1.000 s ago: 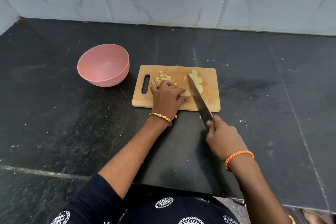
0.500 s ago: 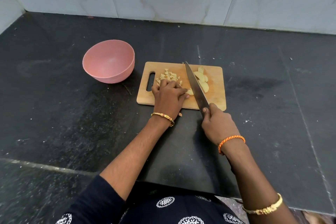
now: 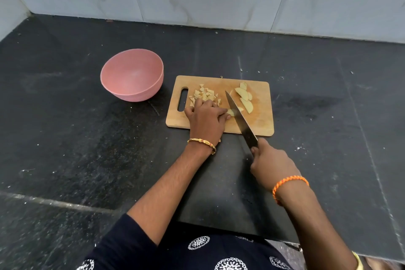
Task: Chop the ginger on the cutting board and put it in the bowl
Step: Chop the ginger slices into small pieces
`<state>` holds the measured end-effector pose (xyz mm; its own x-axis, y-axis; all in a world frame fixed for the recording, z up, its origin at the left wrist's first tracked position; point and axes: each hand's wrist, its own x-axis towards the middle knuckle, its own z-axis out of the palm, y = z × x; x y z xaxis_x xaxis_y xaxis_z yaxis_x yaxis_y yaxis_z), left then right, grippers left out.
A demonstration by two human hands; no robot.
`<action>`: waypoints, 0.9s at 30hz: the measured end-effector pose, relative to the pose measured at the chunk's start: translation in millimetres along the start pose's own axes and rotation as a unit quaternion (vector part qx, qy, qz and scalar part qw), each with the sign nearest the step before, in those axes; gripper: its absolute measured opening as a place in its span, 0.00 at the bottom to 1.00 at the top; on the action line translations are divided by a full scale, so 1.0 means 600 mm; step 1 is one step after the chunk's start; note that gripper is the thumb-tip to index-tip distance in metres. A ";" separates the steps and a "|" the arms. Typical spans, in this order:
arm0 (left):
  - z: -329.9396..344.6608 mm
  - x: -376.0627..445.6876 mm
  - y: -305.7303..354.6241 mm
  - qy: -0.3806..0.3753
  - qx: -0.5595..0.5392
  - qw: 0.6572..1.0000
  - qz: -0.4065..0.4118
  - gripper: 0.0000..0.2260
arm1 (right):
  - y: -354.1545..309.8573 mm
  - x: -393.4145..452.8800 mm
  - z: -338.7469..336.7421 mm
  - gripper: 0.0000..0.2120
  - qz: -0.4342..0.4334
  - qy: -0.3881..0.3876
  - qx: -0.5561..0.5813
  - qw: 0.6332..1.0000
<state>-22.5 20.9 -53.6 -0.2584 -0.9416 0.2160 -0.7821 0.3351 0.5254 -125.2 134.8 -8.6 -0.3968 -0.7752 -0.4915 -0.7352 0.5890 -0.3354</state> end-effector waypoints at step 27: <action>-0.012 0.009 -0.001 -0.008 0.011 1.000 -0.005 0.07 | -0.038 0.031 -0.014 0.06 -0.036 -0.022 0.012 0.999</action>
<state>-19.6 16.1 -46.8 -0.2589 -0.9455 0.1972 -0.7973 0.3245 0.5090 -120.5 105.1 -3.2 -0.3189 -0.8056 -0.4993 -0.7479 0.5375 -0.3895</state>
